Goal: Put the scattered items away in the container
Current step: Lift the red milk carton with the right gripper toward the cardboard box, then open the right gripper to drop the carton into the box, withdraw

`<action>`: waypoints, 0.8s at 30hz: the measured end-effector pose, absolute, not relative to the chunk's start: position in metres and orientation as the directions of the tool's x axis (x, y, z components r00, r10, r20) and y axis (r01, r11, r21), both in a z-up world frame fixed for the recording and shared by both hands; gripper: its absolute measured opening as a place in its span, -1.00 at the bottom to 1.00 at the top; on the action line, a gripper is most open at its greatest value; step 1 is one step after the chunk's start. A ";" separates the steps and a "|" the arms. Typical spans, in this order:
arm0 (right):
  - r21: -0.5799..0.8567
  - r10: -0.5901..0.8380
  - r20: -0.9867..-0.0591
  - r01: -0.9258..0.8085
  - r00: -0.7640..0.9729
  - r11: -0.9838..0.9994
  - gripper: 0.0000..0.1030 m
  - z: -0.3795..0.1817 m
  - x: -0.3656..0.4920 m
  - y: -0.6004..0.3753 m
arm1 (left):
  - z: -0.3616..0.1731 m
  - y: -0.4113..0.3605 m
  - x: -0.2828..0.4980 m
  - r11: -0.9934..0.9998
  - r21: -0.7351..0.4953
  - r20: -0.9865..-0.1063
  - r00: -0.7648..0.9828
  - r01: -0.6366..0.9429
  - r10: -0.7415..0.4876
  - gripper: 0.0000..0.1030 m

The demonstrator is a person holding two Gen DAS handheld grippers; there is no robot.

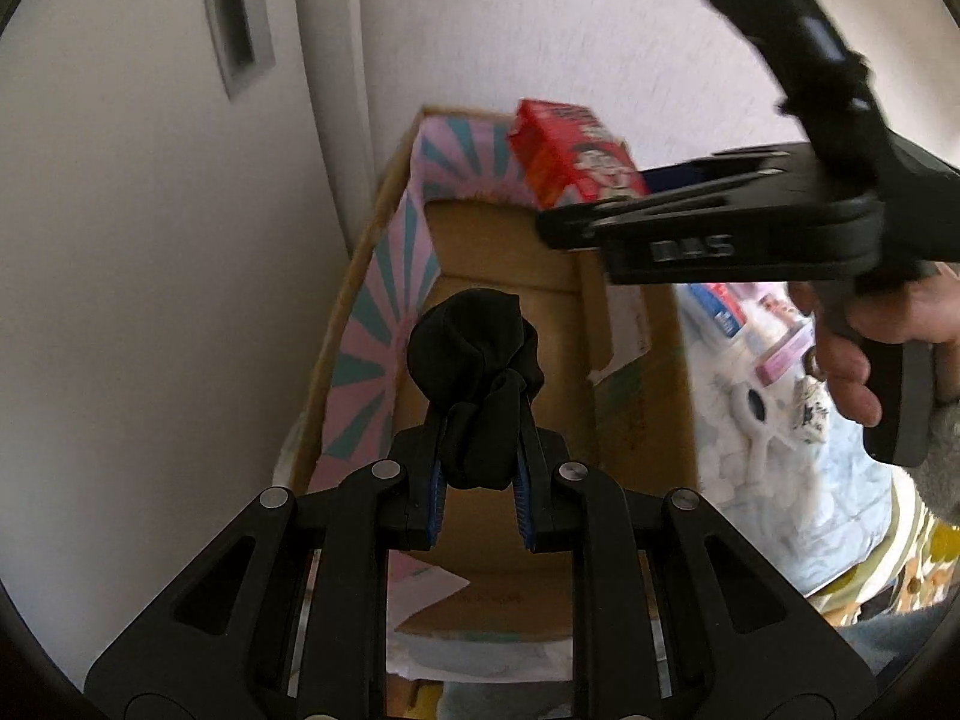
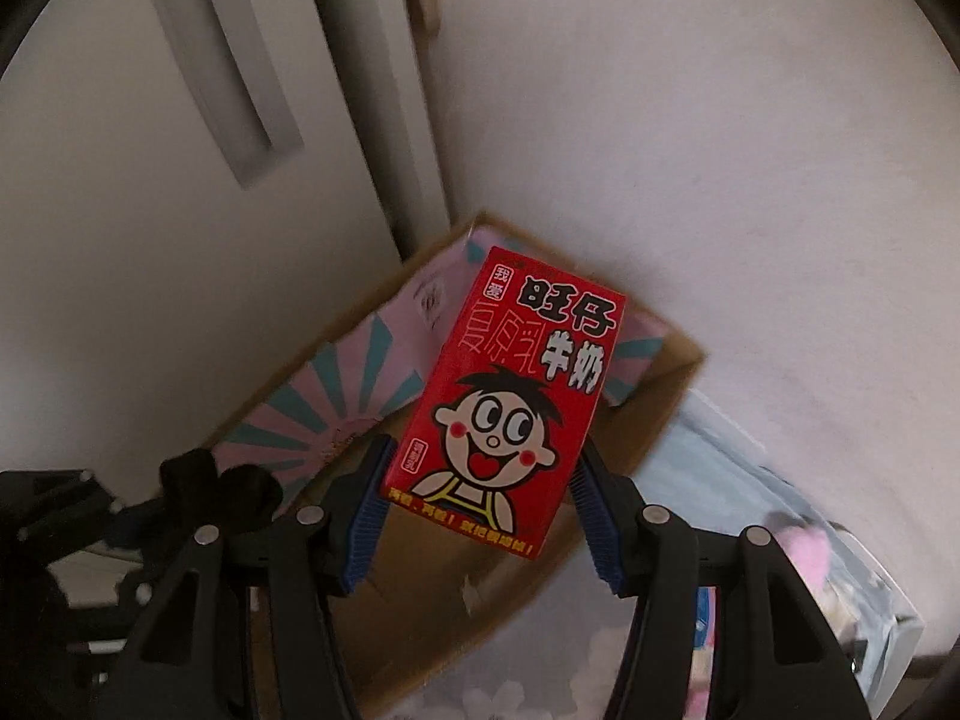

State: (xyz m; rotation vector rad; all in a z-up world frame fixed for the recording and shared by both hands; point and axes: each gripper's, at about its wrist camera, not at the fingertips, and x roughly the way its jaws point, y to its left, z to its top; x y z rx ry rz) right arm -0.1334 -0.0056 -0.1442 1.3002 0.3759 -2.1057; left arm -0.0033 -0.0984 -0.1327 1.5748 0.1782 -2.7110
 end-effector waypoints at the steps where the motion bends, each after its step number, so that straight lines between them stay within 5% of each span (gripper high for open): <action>1: 0.080 -0.351 -0.887 0.648 -0.301 -0.757 0.03 -0.152 -0.137 -0.012 | -0.137 -0.098 -0.005 -0.993 -0.097 -0.872 -0.487 0.061 0.055 -0.69; 22: 0.055 -0.269 -0.937 0.669 -0.221 -0.741 0.04 -0.213 -0.156 -0.063 | -0.167 -0.087 -0.003 -0.997 -0.073 -0.902 -0.429 0.018 0.058 -0.69; 24: 0.053 -0.267 -0.938 0.669 -0.222 -0.741 0.05 -0.214 -0.154 -0.065 | -0.167 -0.086 -0.001 -0.997 -0.077 -0.902 -0.428 0.017 0.062 -0.36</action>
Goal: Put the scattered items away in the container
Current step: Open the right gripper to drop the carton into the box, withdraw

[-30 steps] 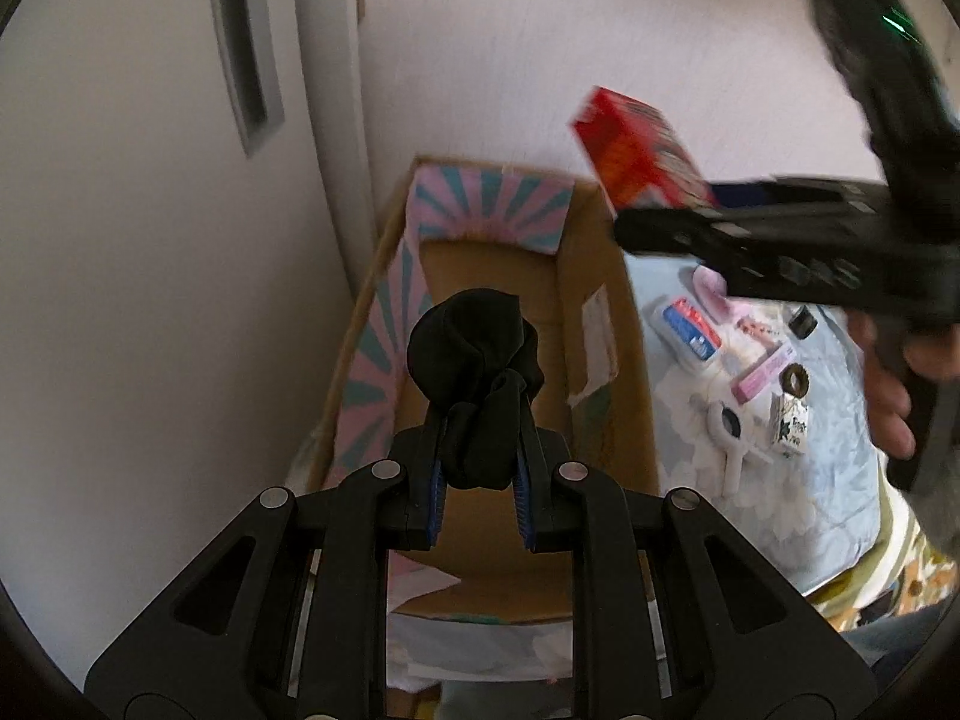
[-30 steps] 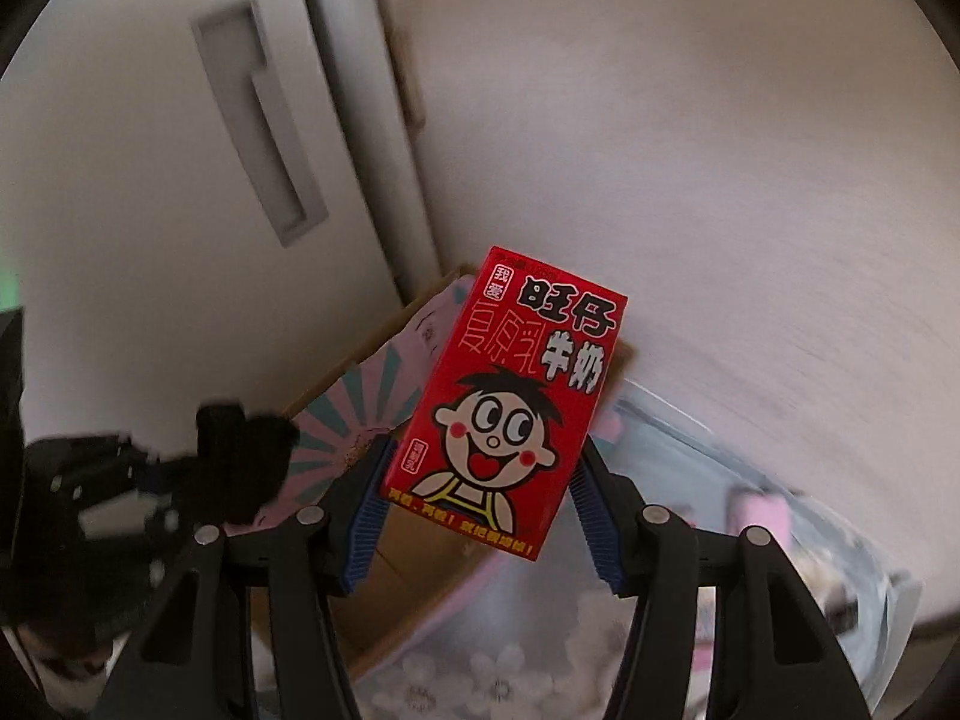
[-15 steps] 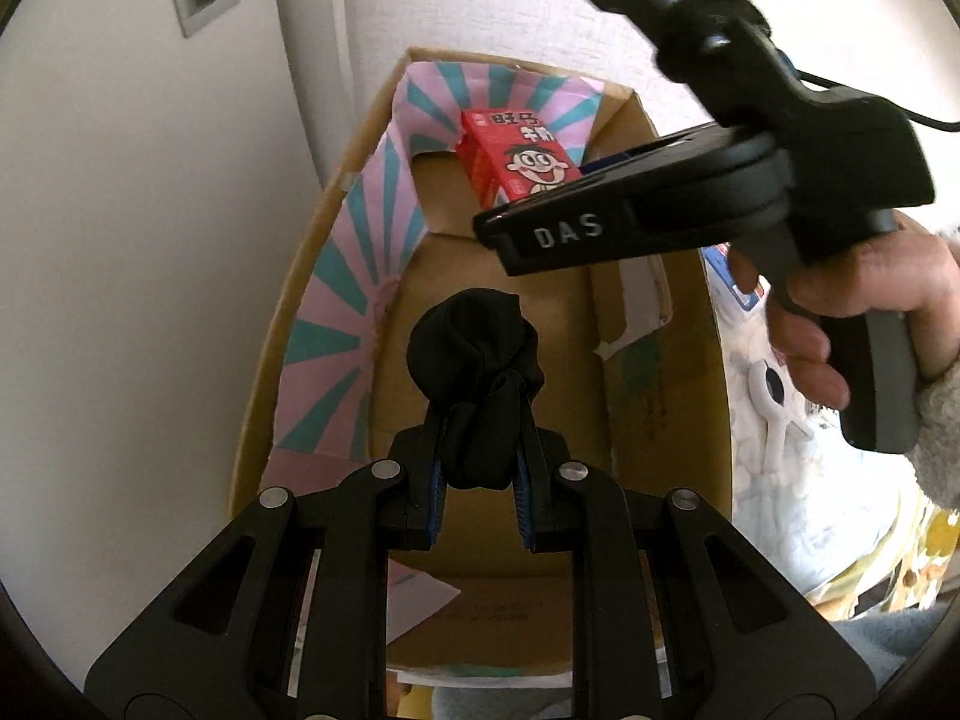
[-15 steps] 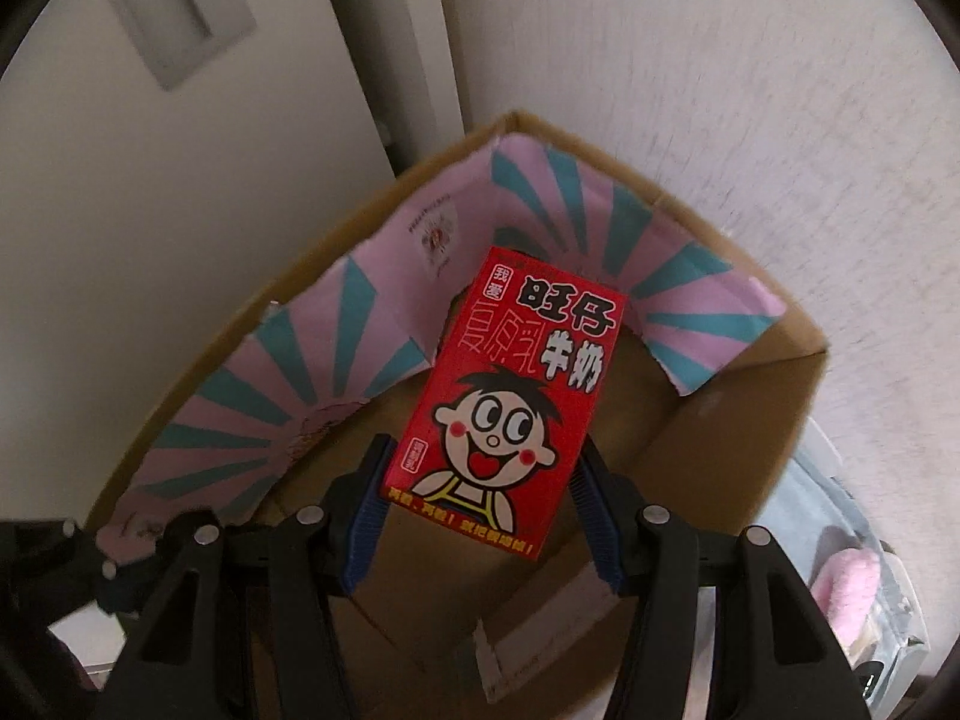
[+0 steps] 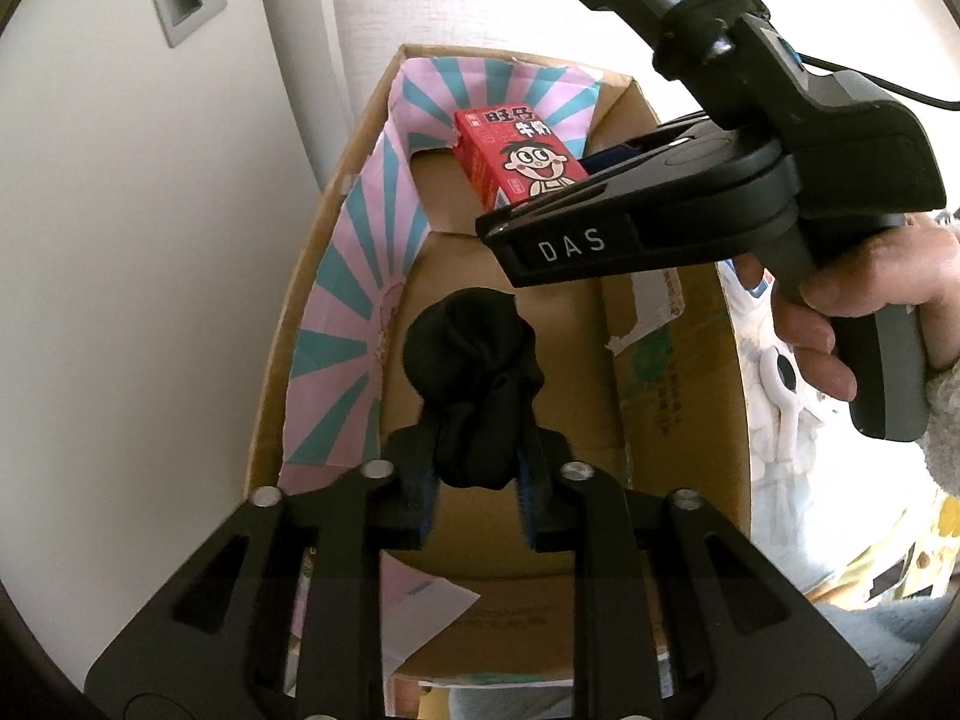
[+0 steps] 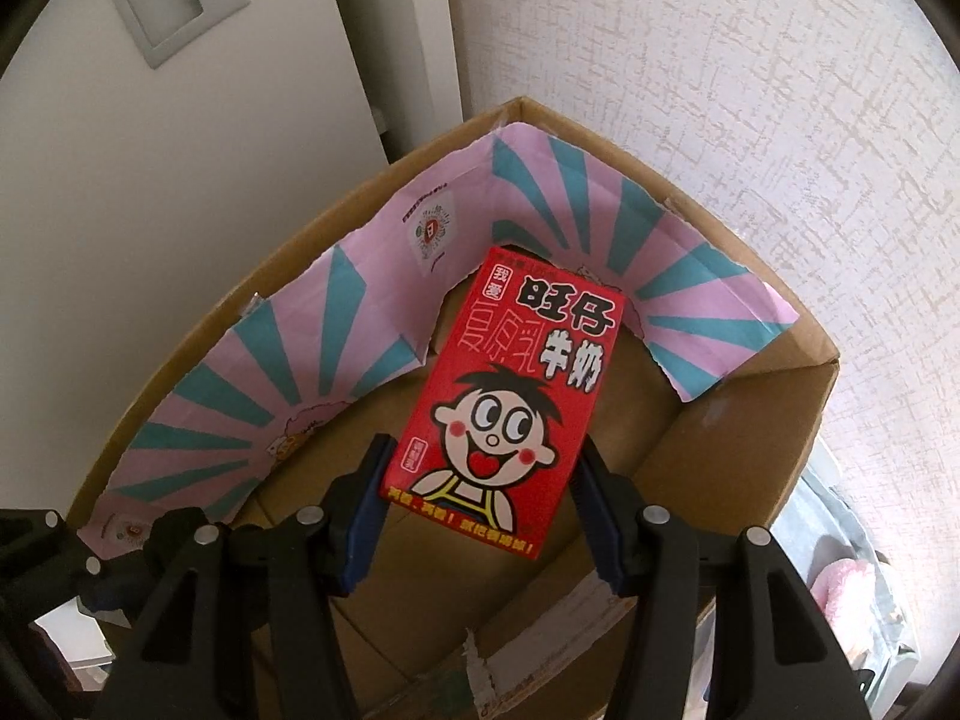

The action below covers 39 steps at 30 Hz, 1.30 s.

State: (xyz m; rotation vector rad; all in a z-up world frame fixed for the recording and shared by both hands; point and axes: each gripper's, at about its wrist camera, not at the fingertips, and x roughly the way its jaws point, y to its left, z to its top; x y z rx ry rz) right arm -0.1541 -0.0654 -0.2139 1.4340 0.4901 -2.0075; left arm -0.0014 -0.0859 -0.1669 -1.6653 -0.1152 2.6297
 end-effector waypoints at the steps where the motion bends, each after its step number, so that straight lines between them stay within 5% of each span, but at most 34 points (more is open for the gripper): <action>1: 0.055 -0.269 -0.937 0.669 -0.222 -0.742 0.06 -0.214 -0.153 -0.066 | -0.167 -0.085 0.000 -0.996 -0.085 -0.901 -0.428 0.015 0.070 -0.16; 3: 0.057 -0.269 -0.938 0.667 -0.219 -0.743 0.07 -0.215 -0.152 -0.068 | -0.162 -0.088 0.000 -0.996 -0.091 -0.896 -0.437 0.018 0.074 0.57; 4: 0.053 -0.264 -0.939 0.666 -0.220 -0.744 0.08 -0.215 -0.152 -0.068 | -0.160 -0.088 0.002 -0.995 -0.094 -0.891 -0.448 0.017 0.076 0.61; 9: 0.040 -0.269 -0.930 0.661 -0.249 -0.750 0.23 -0.209 -0.147 -0.071 | -0.146 -0.085 -0.010 -0.997 -0.074 -0.891 -0.450 0.014 0.060 0.62; 39: 0.109 -0.340 -0.863 0.521 -0.373 -0.847 0.23 -0.151 -0.104 0.045 | -0.104 -0.075 0.009 -0.999 0.012 -0.864 -0.503 -0.048 0.014 0.63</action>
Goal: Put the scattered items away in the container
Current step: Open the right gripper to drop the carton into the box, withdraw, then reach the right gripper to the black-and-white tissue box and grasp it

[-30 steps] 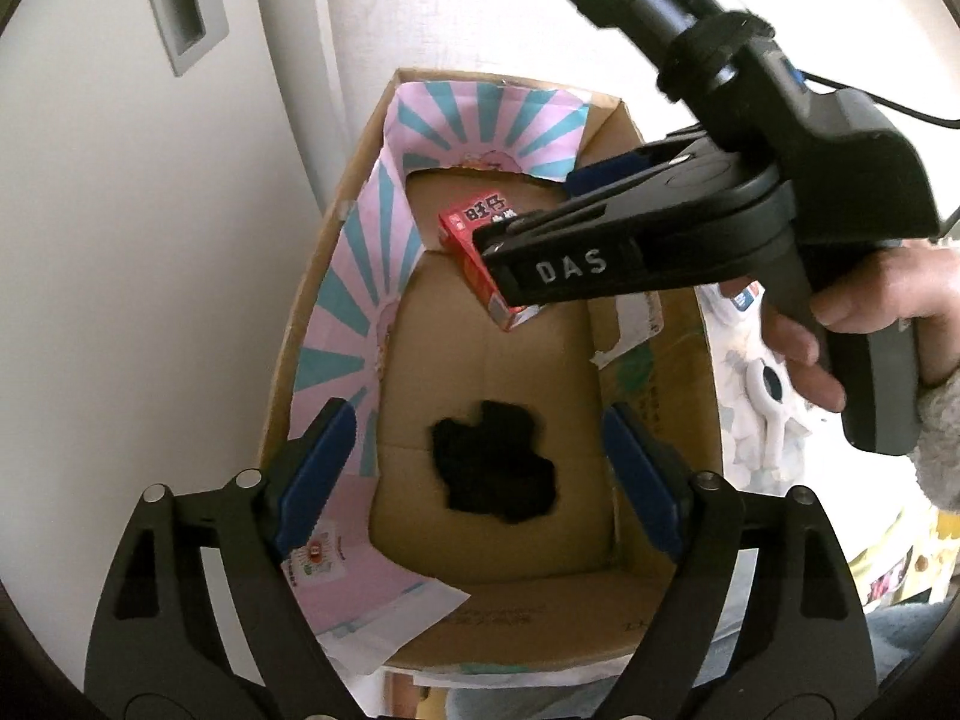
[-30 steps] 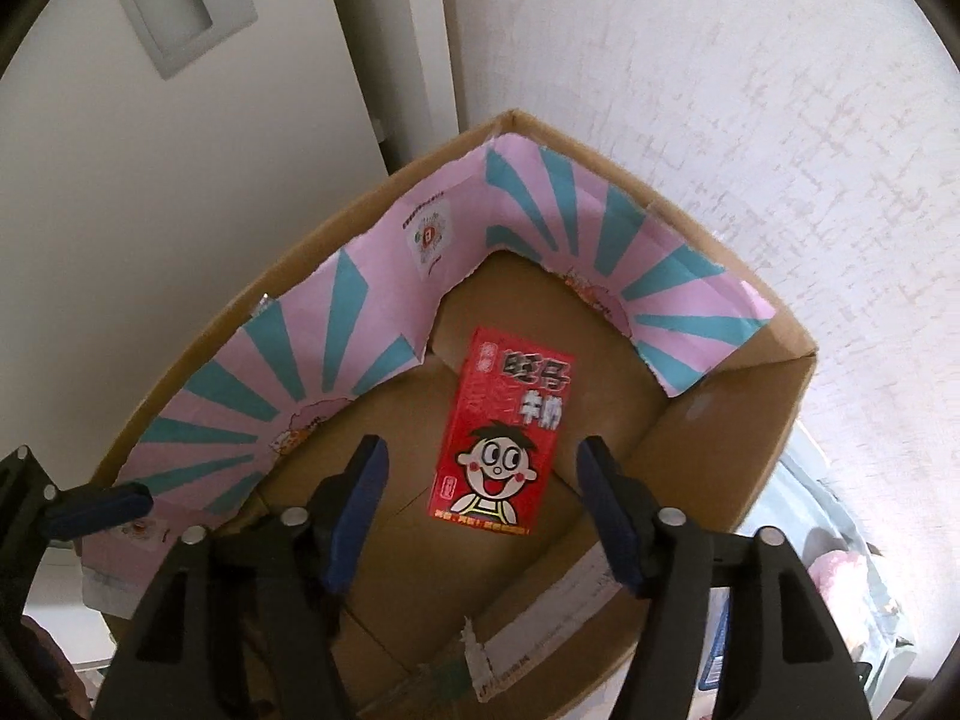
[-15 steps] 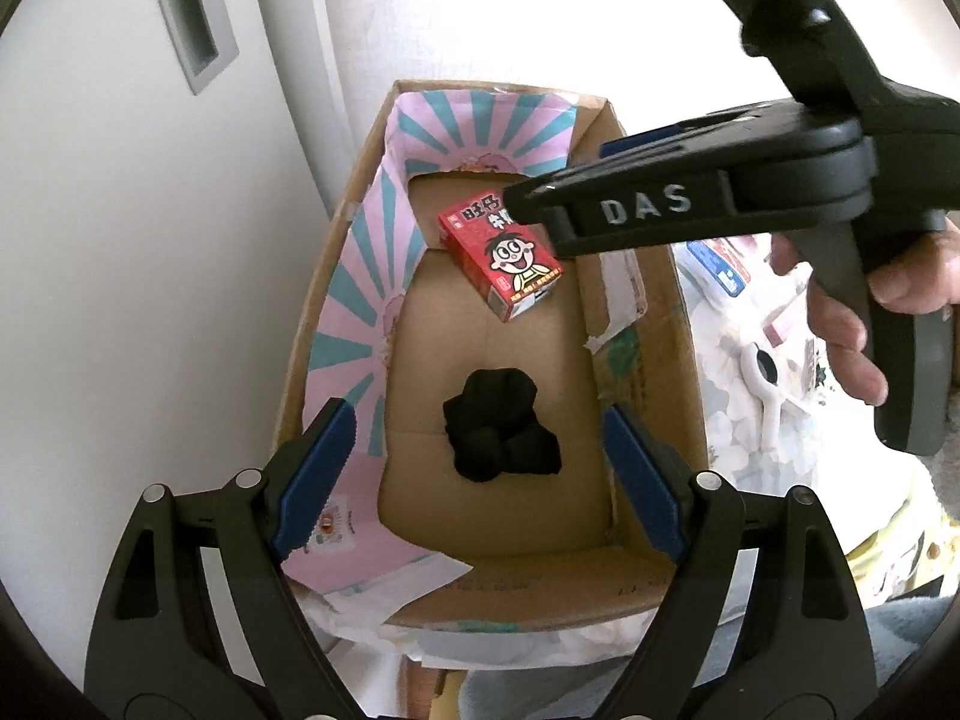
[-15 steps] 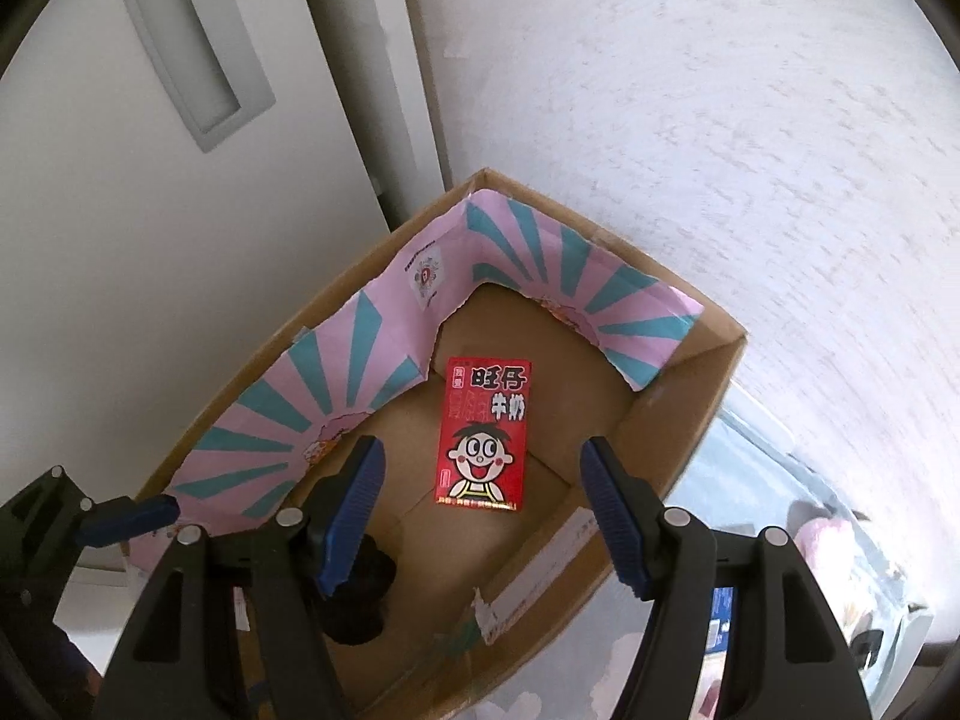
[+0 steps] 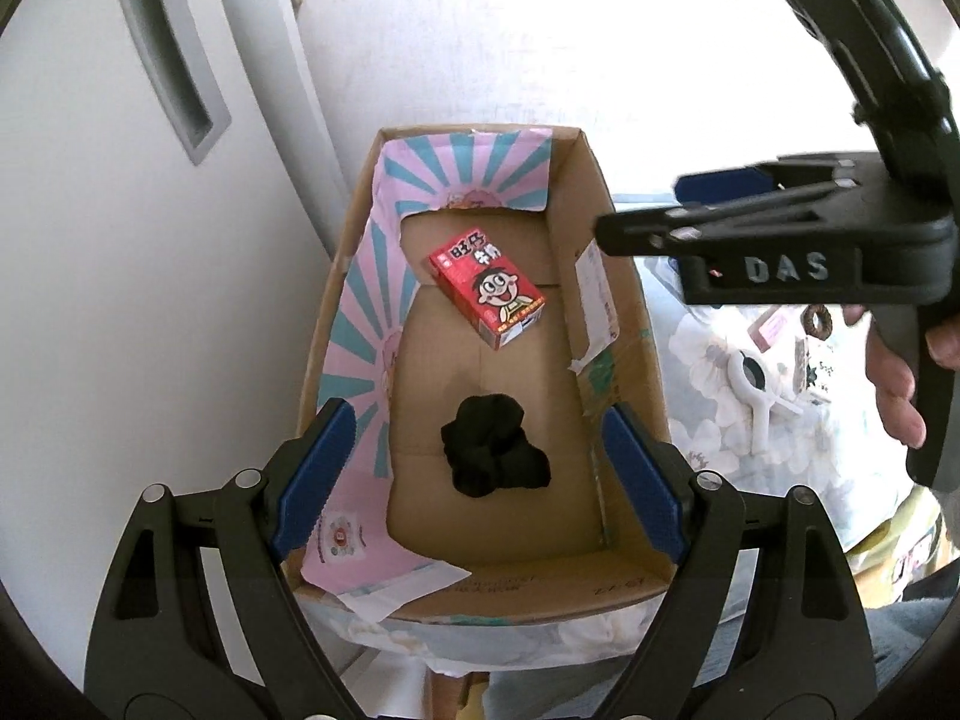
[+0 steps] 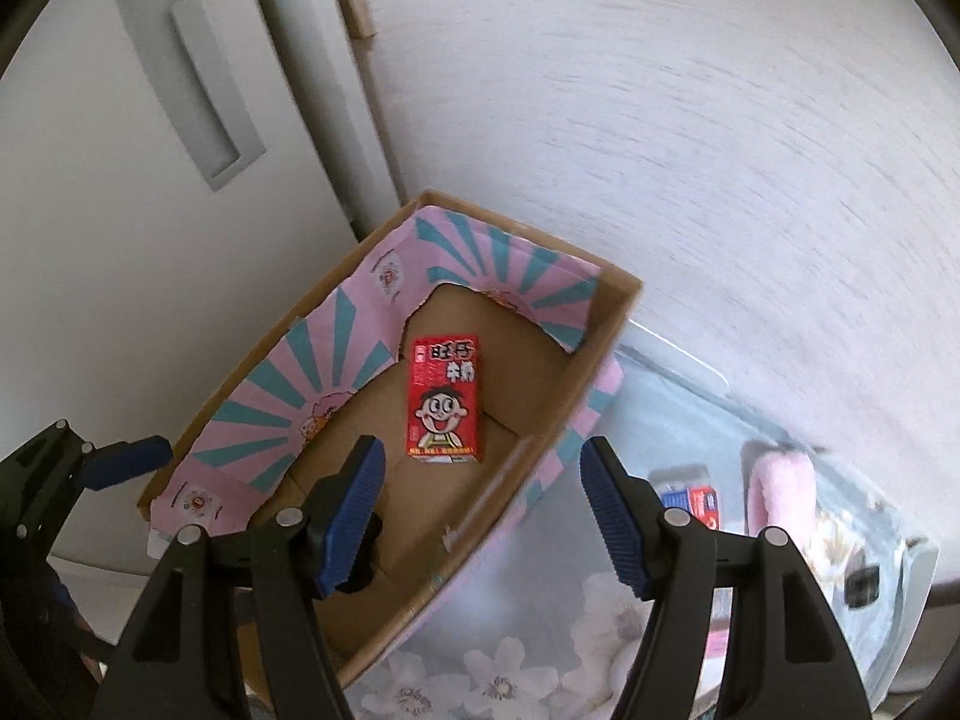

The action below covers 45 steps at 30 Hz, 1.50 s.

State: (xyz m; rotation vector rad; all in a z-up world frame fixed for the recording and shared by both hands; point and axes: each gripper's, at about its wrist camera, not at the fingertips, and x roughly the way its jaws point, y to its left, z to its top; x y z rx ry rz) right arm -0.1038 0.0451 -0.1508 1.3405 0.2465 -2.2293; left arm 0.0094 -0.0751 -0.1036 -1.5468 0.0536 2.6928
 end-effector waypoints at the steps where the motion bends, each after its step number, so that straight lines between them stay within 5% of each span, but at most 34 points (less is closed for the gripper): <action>1: 0.115 -0.342 -0.862 0.512 -0.374 -0.851 0.23 -0.146 -0.101 0.050 | -0.101 -0.075 0.009 -0.999 0.015 -0.862 -0.507 -0.050 0.012 0.63; 13: 0.124 -0.310 -0.834 0.393 -0.456 -0.911 0.23 -0.110 -0.073 0.124 | -0.069 -0.042 -0.008 -0.991 -0.034 -0.832 -0.546 -0.129 0.100 0.70; 24: 0.133 -0.166 -0.827 0.099 -0.538 -0.986 0.23 -0.099 -0.050 0.259 | -0.065 0.033 -0.020 -0.949 -0.029 -0.829 -0.522 -0.314 0.198 0.76; 35: 0.188 -0.113 -0.873 -0.113 -0.474 -0.976 0.24 -0.149 -0.018 0.327 | -0.134 0.111 -0.038 -0.920 -0.102 -0.897 -0.364 -0.378 0.249 0.76; 45: 0.155 -0.118 -0.919 -0.070 -0.376 -0.985 0.23 -0.221 -0.002 0.303 | -0.199 0.129 -0.054 -0.943 -0.146 -0.945 -0.241 -0.300 0.223 0.76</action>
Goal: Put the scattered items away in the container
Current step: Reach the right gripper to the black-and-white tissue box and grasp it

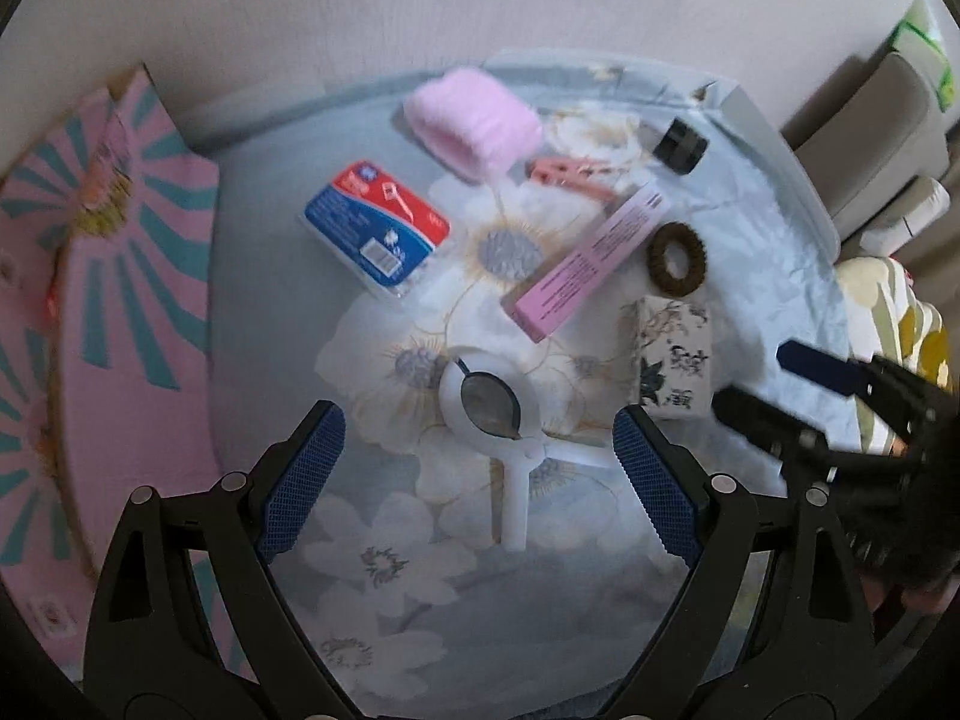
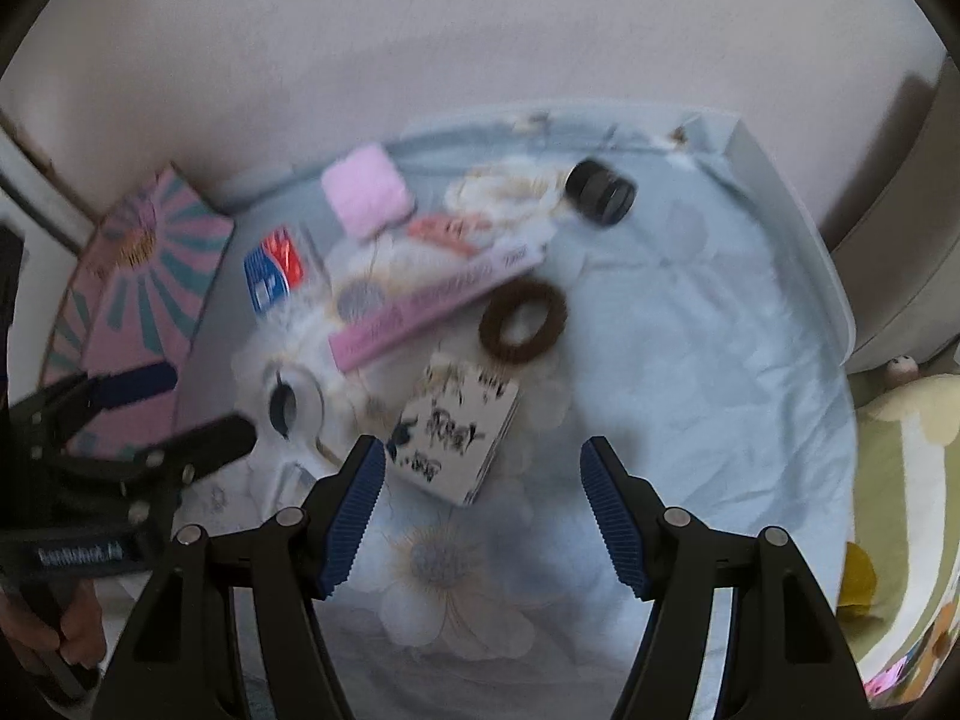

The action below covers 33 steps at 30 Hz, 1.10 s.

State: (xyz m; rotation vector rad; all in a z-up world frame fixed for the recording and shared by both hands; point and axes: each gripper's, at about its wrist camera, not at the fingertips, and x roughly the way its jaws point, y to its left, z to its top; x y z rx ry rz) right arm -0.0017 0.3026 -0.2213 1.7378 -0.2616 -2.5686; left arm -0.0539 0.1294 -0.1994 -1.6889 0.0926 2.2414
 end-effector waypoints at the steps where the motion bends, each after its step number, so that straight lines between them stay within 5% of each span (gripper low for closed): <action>1: 0.158 -0.122 -0.922 -0.068 -0.368 -0.985 0.23 -0.226 -0.001 0.302 | -0.204 0.130 -0.056 -0.945 -0.146 -0.948 -0.230 -0.293 0.218 0.76; 33: 0.123 -0.137 -0.938 0.064 -0.320 -0.990 0.23 -0.260 -0.012 0.284 | -0.231 0.126 -0.063 -0.966 -0.102 -0.966 -0.210 -0.235 0.154 0.76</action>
